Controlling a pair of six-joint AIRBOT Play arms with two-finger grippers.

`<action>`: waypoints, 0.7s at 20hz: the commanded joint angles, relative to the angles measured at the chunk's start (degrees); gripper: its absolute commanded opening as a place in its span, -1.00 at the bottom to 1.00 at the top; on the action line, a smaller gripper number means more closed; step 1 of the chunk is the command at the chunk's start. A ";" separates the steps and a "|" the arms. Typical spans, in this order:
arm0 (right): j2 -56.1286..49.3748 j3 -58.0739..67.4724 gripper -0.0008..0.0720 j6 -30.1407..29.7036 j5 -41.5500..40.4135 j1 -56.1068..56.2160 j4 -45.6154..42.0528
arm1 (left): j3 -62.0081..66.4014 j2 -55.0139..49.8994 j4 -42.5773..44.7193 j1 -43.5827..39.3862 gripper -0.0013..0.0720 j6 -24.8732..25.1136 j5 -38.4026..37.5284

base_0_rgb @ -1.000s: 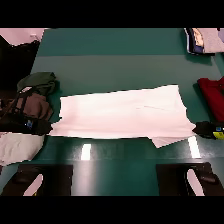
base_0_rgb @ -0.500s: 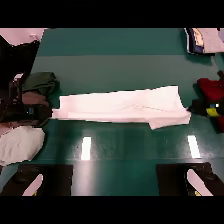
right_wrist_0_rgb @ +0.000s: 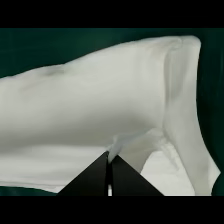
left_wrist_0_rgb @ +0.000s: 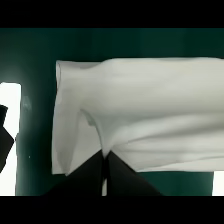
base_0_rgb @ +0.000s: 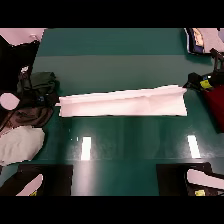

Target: Fold the shirts.

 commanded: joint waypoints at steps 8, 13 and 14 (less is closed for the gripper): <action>-14.99 10.45 -0.91 -2.47 -3.82 4.68 0.11 | 0.13 -5.95 0.13 0.09 -0.88 -0.61 8.24; -14.95 15.37 0.77 -3.10 2.14 0.72 0.48 | 2.99 -5.88 0.09 0.09 0.82 -0.59 6.21; -14.95 17.09 0.77 -4.50 5.62 -0.66 0.48 | 4.26 -5.88 0.04 0.09 0.82 -0.59 5.11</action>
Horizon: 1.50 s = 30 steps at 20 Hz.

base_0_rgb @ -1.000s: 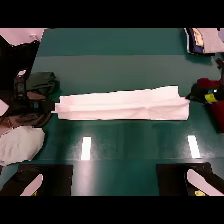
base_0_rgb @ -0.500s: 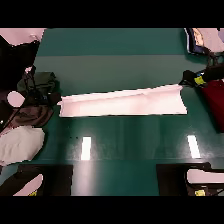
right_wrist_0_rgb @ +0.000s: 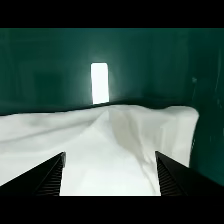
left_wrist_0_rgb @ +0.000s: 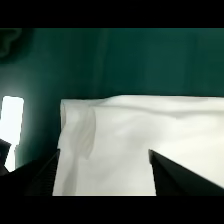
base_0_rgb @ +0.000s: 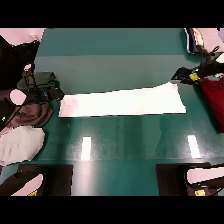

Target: Fold the shirts.

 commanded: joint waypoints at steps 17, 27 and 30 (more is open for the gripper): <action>-11.23 -8.68 0.77 -24.30 12.68 -16.20 15.61 | 4.20 -0.11 -5.40 -0.02 -0.87 1.60 -17.09; -17.18 -8.70 0.44 -28.20 17.18 -10.78 22.29 | 4.20 -0.42 -10.27 -0.20 -0.89 1.62 -18.14; -17.07 -7.39 -0.92 -30.91 18.32 -9.49 22.80 | 4.20 -0.42 -10.03 -4.72 -0.89 1.62 -14.78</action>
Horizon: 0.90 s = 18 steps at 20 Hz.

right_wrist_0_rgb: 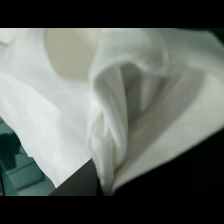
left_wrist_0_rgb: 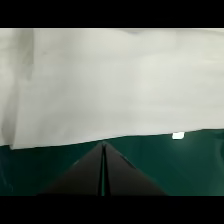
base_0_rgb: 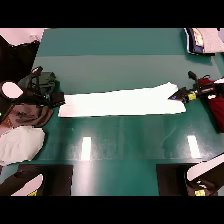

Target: Fold the shirts.

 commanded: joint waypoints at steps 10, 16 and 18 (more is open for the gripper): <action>14.34 5.75 -0.93 3.54 5.07 5.09 1.95 | 16.35 -20.83 -0.74 -24.70 -0.89 -1.55 9.16; 24.65 5.77 -0.93 11.06 4.59 14.05 1.95 | 34.93 -40.79 -0.94 -32.94 -0.89 -1.14 8.98; 27.41 5.75 -0.93 13.00 3.82 17.29 1.92 | 38.40 -44.85 -1.40 -33.09 -0.89 -1.18 8.02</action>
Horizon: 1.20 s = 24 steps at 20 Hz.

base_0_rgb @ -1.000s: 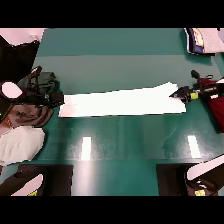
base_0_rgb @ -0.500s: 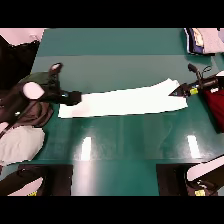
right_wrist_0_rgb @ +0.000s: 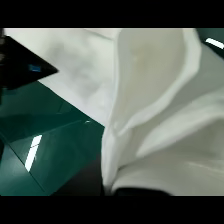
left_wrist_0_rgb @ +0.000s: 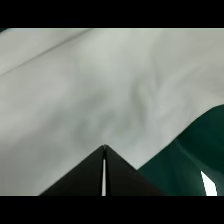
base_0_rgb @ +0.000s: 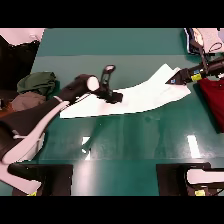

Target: Fold the shirts.

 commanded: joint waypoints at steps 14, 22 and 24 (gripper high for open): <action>5.27 9.90 -0.93 10.43 -4.24 20.04 -0.09 | 11.87 0.79 9.38 6.64 -0.89 3.21 -12.09; -9.73 28.89 -0.93 12.35 -6.67 34.75 -0.09 | 11.87 18.73 18.36 21.38 -0.89 6.19 -21.66; -14.01 32.85 -0.93 12.79 -9.18 38.51 -0.07 | 11.87 23.61 20.37 24.90 -0.89 6.16 -22.93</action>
